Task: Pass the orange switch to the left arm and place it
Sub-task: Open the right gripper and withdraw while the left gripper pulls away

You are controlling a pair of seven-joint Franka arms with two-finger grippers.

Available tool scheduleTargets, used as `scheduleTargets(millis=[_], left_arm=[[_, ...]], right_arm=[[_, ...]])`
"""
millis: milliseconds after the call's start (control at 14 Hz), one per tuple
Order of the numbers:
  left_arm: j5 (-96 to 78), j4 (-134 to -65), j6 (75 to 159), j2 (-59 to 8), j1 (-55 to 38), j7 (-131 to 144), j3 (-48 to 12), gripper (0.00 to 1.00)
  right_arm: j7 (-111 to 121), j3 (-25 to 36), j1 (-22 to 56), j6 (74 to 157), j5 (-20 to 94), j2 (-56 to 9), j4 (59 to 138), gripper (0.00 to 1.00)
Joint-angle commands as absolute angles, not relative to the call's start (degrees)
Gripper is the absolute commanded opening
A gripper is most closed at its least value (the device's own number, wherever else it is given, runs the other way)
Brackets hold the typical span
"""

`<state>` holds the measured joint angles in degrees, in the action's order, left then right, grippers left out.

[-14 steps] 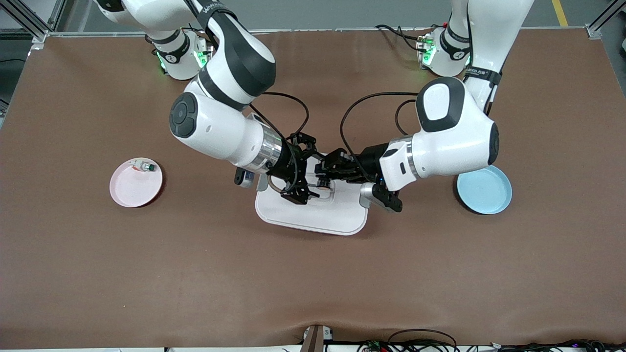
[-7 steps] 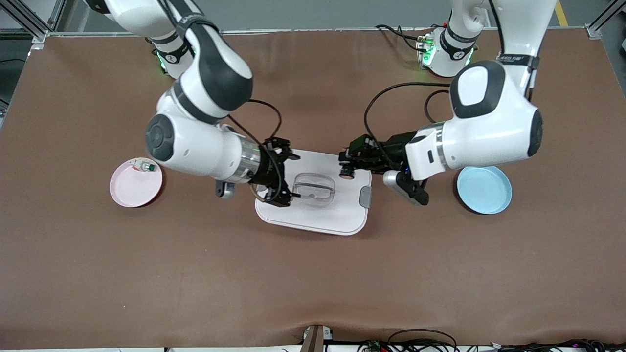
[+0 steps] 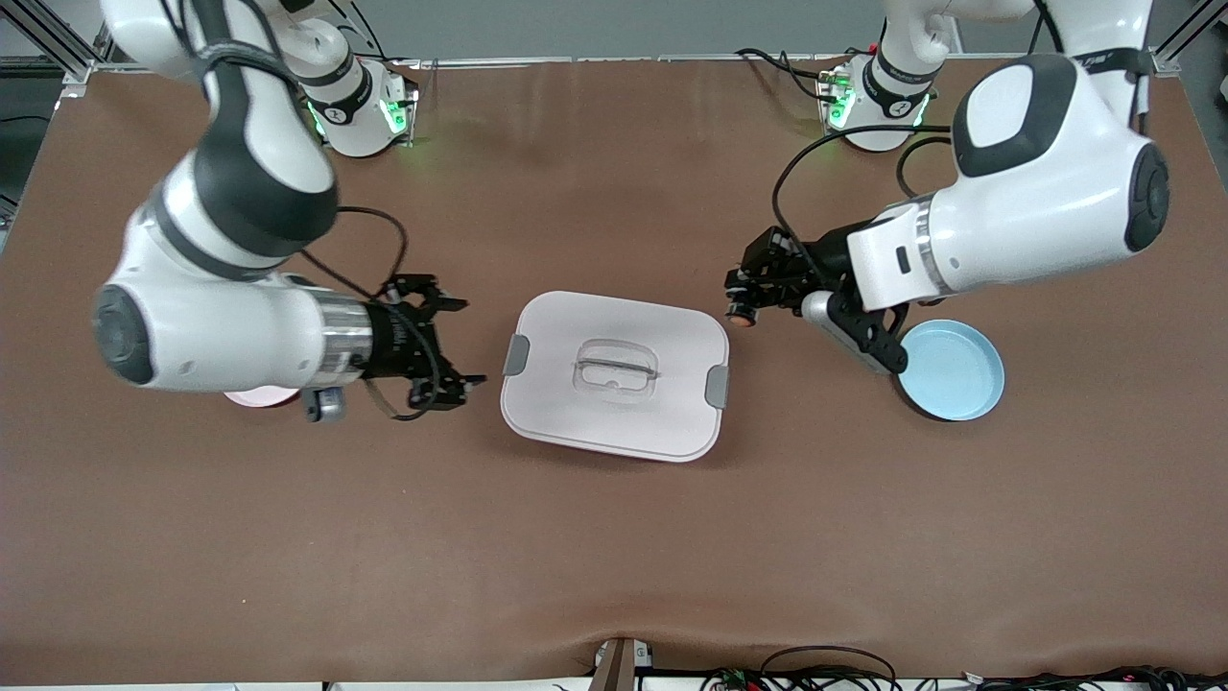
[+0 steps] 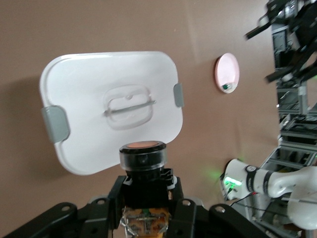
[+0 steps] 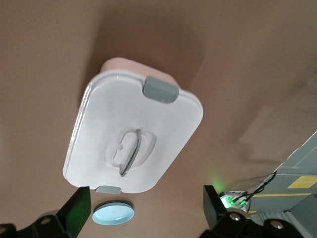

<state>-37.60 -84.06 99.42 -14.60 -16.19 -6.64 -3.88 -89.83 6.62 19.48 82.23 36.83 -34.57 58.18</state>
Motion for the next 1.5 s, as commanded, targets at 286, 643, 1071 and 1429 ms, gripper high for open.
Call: scheduleTargets(millis=[286,643,1071,1429], left_arm=[[-23.32,-80.78,89.05,-9.58,-15.12,-1.77,-3.78,0.00],[-12.33,-80.59,85.08,-5.90,-15.12,0.44,-3.69,0.00],[-4.84,-81.03,82.62,-3.87,-15.12,16.49,-3.78,0.00],[-2.99,-81.30,81.83,-4.39,-13.10,37.13,-3.78,0.00]], right_arm=[[-68.59,6.06,6.43,67.52,36.83,-34.72,53.27,1.00],[-48.73,6.15,1.85,60.30,27.45,-34.54,50.54,1.00],[-20.69,6.15,1.14,58.80,12.07,-32.52,50.54,1.00],[-7.57,6.15,0.18,56.70,4.94,-30.76,50.45,1.00]])
